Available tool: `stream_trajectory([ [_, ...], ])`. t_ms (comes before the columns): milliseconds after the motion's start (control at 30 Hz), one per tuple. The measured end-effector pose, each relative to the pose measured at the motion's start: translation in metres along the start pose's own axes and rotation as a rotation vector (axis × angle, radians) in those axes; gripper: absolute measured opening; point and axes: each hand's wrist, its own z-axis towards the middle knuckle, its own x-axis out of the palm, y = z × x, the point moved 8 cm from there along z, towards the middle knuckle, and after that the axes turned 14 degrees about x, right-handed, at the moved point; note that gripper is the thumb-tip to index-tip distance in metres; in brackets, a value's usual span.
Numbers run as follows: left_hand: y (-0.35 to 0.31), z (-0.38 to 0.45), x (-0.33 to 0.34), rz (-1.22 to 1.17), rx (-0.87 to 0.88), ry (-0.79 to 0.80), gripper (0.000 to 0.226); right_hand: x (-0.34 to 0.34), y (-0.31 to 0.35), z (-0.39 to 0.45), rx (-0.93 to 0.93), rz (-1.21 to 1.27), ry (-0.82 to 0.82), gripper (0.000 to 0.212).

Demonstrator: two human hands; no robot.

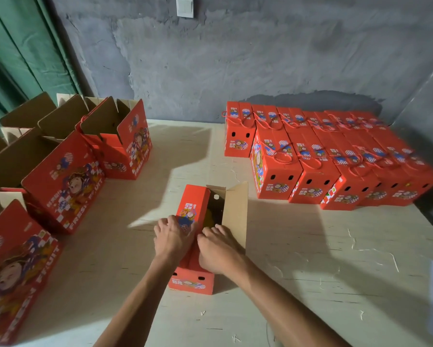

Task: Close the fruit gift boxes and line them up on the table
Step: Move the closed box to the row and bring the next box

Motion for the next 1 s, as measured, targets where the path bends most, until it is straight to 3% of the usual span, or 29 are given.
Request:
stream_trajectory([
  [100, -0.005, 0.011, 0.008, -0.094, 0.017, 0.071, 0.068, 0.004, 0.006, -0.001, 0.039, -0.014, -0.021, 0.039],
  [200, 0.0, 0.012, 0.008, -0.072, -0.007, 0.029, 0.062, 0.004, 0.006, -0.002, 0.037, -0.058, -0.064, 0.038],
  [433, 0.001, 0.003, 0.004, -0.102, -0.084, -0.043, 0.051, -0.007, 0.004, -0.014, -0.043, -0.01, -0.273, 0.014],
  [533, 0.01, -0.012, 0.003, -0.129, -0.176, -0.113, 0.068, -0.002, 0.008, -0.027, -0.039, -0.017, -0.35, 0.008],
  [633, 0.013, -0.012, 0.002, -0.11, -0.197, -0.102, 0.093, 0.007, 0.015, -0.041, -0.012, 0.03, -0.444, 0.025],
  [700, 0.006, 0.001, -0.006, -0.082, -0.093, -0.127, 0.097, 0.016, 0.02, -0.047, 0.05, 0.063, -0.431, 0.041],
  [800, -0.009, 0.033, -0.02, -0.027, 0.112, -0.138, 0.099, 0.033, 0.024, -0.053, 0.171, 0.157, -0.304, 0.096],
  [867, -0.017, 0.056, -0.024, 0.04, 0.22, -0.077, 0.1, 0.039, 0.031, -0.054, 0.198, 0.157, -0.253, 0.117],
  [1000, -0.026, 0.087, -0.017, 0.134, 0.37, 0.095, 0.08, 0.041, 0.03, -0.052, 0.259, 0.197, -0.255, 0.121],
])
